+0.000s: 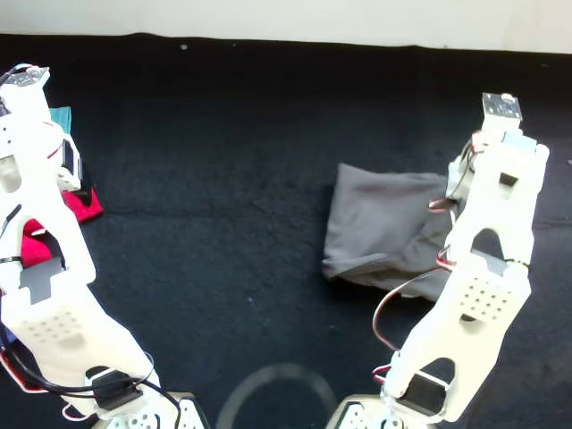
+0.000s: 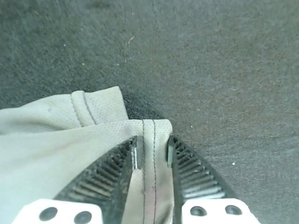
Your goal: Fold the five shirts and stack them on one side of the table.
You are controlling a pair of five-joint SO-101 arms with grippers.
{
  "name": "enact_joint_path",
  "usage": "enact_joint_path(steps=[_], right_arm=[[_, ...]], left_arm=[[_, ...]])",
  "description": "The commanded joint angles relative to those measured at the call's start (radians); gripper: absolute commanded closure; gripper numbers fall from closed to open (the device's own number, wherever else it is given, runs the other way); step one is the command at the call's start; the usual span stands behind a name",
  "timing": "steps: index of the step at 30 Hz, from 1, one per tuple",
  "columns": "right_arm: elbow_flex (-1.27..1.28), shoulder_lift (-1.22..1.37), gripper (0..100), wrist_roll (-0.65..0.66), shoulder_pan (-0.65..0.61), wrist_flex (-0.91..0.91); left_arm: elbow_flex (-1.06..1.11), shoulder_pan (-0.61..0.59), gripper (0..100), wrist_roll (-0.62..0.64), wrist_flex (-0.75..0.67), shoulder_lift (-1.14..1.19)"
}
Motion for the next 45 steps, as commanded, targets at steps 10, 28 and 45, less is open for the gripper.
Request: enact_joint_path(steps=[10, 28, 45], right_arm=[[-0.039, -0.007, 90.2, -0.008, -0.016, 0.042], [-0.234, -0.015, 99.3, -0.002, -0.033, 0.085], [-0.278, -0.007, 98.8, -0.002, -0.18, 0.033]], left_arm=[[-0.002, 0.015, 86, 0.009, 0.003, -0.061], [-0.004, 0.015, 86, 0.009, 0.003, -0.061], [-0.007, 0.015, 86, 0.009, 0.003, -0.062]])
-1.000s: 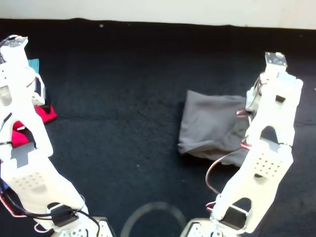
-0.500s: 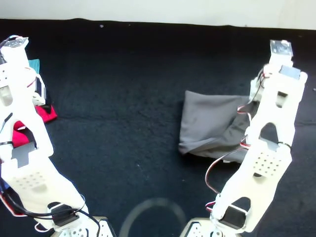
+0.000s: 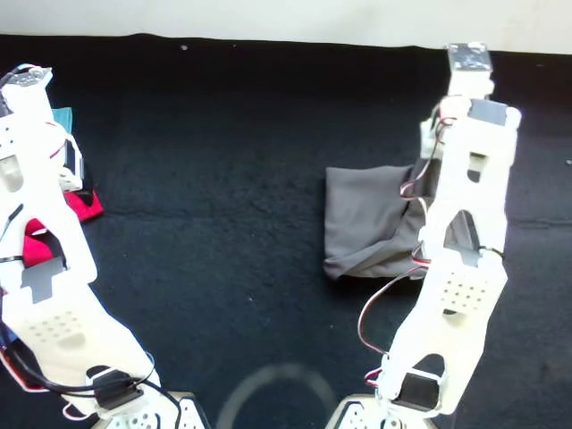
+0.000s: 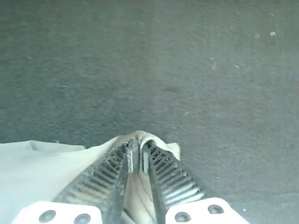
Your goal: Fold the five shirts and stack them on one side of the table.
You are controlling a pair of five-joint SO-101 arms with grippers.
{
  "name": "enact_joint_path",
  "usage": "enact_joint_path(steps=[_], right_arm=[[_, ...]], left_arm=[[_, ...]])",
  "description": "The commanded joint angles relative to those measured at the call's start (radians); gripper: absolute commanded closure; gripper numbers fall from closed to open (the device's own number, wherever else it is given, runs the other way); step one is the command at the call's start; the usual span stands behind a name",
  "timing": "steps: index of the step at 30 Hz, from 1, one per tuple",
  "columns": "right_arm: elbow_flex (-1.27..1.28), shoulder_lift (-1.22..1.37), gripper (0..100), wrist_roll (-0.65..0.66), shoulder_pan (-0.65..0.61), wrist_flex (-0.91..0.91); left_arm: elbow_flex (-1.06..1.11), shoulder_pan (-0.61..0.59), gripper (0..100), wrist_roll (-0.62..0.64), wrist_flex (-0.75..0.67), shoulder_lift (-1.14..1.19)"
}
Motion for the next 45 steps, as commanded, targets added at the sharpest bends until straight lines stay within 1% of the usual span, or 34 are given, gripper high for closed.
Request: enact_joint_path(steps=[1, 3, 6, 7, 12, 15, 16, 17, 18, 20, 21, 22, 24, 26, 31, 33, 37, 41, 45], right_arm=[[-0.018, -0.008, 98.5, -0.002, -0.01, -0.016], [-0.012, -0.01, 93.5, -0.003, -0.002, -0.013], [-0.015, -0.018, 82.4, -0.005, 0.036, 0.01], [-0.016, -0.021, 81.0, -0.005, 0.048, 0.018], [-0.016, -0.022, 80.7, -0.008, 0.088, 0.065], [-0.061, -0.024, 80.7, -0.008, 0.088, 0.15], [-0.094, -0.024, 80.7, -0.008, 0.084, 0.196], [-0.133, -0.024, 81.3, -0.009, 0.079, 0.242], [-0.18, -0.024, 83.9, -0.009, 0.068, 0.289], [-0.291, -0.022, 95.4, -0.009, 0.044, 0.377], [-0.343, -0.021, 99.8, -0.009, 0.025, 0.418], [-0.386, -0.019, 98.1, -0.009, 0.002, 0.46], [-0.414, -0.021, 99.5, -0.009, -0.033, 0.467], [-0.383, -0.016, 99.1, -0.009, -0.051, 0.467], [-0.186, -0.022, 99.1, -0.04, -0.085, 0.464], [-0.143, -0.022, 99.1, -0.026, -0.104, 0.463], [-0.136, -0.024, 99.1, -0.021, -0.13, 0.461], [-0.128, -0.024, 99.1, -0.021, -0.127, 0.463], [-0.127, -0.045, 99.1, -0.021, -0.124, 0.464]], left_arm=[[-0.007, 0.01, 86, 0.009, 0.003, -0.064], [-0.008, 0.01, 86, 0.009, 0.006, -0.065], [-0.004, 0.013, 86, 0.009, 0.009, -0.105], [-0.004, 0.016, 86, 0.011, 0.012, -0.13], [0.044, 0.045, 86, 0.011, 0.012, -0.317], [0.154, 0.104, 86, 0.011, 0.005, -0.433], [0.197, 0.145, 86, 0.011, -0.005, -0.463], [0.237, 0.188, 86, 0.011, -0.029, -0.487], [0.283, 0.234, 86, 0.015, -0.072, -0.506], [0.372, 0.315, 86, 0.06, -0.183, -0.519], [0.412, 0.341, 88, 0.081, -0.233, -0.519], [0.452, 0.366, 91, 0.098, -0.281, -0.519], [0.529, 0.387, 100, 0.133, -0.348, -0.519], [0.602, 0.392, 98, 0.158, -0.384, -0.521], [0.774, 0.389, 99, 0.16, -0.433, -0.532], [0.826, 0.389, 99, 0.16, -0.451, -0.532], [0.9, 0.389, 99, 0.16, -0.485, -0.532], [0.972, 0.389, 99, 0.16, -0.508, -0.532], [1.087, 0.387, 99, 0.199, -0.582, -0.601]])
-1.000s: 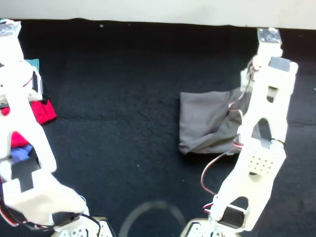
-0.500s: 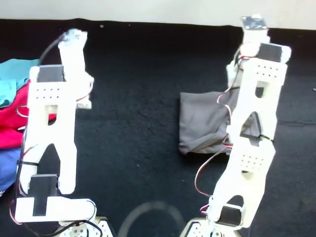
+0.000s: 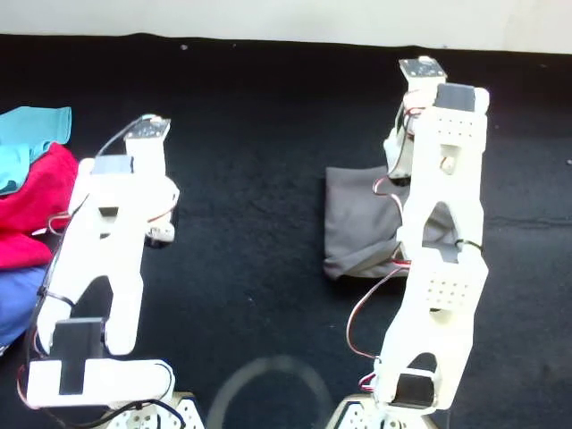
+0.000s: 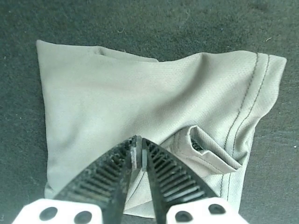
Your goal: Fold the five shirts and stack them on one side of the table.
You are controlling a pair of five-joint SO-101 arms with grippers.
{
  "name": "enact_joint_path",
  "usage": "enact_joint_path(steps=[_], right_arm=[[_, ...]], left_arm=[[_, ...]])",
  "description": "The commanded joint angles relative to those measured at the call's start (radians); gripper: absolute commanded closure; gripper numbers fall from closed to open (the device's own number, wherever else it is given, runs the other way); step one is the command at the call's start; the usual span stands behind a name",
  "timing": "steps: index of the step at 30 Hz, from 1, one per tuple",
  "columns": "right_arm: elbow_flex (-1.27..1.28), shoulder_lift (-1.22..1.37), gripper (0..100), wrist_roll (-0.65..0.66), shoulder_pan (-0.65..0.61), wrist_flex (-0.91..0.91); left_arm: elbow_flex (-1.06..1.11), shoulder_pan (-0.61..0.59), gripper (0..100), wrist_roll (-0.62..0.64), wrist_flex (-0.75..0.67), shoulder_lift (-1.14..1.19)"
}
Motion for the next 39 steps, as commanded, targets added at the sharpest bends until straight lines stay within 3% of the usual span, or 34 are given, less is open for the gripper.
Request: enact_joint_path(steps=[1, 9, 17, 24, 30, 39], right_arm=[[0.005, -0.064, 99.1, -0.002, 0.001, 0.01], [0.325, -0.317, 99.1, 0.0, -0.002, -0.064], [0.881, -0.475, 99.1, 0.002, -0.067, -0.447], [1.087, -0.526, 99.1, 0.002, -0.065, -0.638], [1.109, -0.535, 99.1, 0.002, -0.03, -0.544], [0.964, -0.535, 99.1, 0.032, 0.191, -0.306]], left_arm=[[0.096, 0.013, 99, 0.025, -0.072, -0.131], [0.438, 0.007, 99, 0.021, -0.206, -0.478], [0.624, 0.008, 99, -0.069, -0.368, -0.487], [0.789, 0.008, 99, -0.077, -0.554, -0.495], [0.791, 0.008, 99, -0.077, -0.565, -0.49], [0.791, 0.008, 99, -0.077, -0.566, -0.489]])
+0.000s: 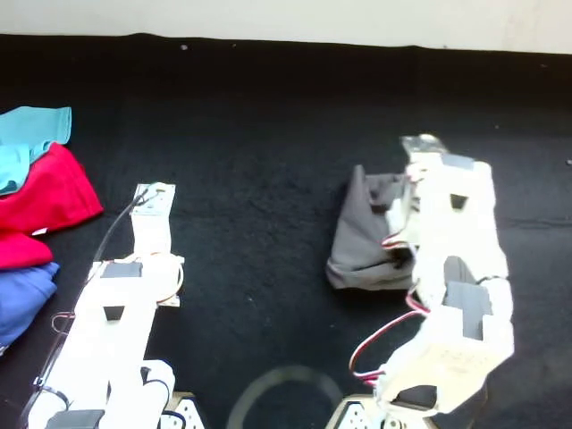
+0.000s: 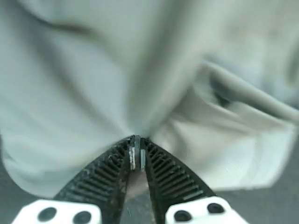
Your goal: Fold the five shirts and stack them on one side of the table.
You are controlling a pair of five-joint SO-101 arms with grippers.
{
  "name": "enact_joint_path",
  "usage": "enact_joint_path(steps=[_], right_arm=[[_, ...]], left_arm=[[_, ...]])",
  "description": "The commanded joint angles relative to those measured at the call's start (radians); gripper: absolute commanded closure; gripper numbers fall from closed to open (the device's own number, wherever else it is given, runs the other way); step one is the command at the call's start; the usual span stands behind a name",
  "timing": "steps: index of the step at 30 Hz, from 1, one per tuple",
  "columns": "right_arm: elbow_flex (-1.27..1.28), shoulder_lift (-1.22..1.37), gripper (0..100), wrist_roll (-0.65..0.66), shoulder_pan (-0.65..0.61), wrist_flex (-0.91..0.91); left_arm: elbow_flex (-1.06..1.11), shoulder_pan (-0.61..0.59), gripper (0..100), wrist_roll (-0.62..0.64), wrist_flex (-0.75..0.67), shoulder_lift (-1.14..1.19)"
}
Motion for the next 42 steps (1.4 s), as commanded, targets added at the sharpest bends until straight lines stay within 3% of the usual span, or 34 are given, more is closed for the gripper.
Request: enact_joint_path(steps=[1, 11, 18, 24, 35, 42], right_arm=[[-0.097, -0.058, 99.1, 0.057, 0.088, 0.079], [-0.168, -0.059, 99.1, 0.284, 0.196, 0.094], [-0.168, -0.059, 99.1, 0.235, 0.019, 0.058], [-0.157, -0.048, 99.1, 0.23, -0.013, -0.022], [-0.097, 0.018, 99.1, 0.333, 0.101, -0.091], [-0.125, -0.008, 99.1, 0.344, 0.223, 0.001]], left_arm=[[-0.004, 0.008, 99, -0.008, -0.015, -0.016], [-0.002, 0.008, 99, -0.006, -0.023, -0.016], [0.001, 0.008, 99, -0.006, -0.026, -0.016], [0.001, 0.008, 99, -0.006, -0.028, -0.016], [0.001, 0.008, 99, -0.005, -0.029, -0.016], [0.001, 0.008, 99, -0.005, -0.029, -0.016]])
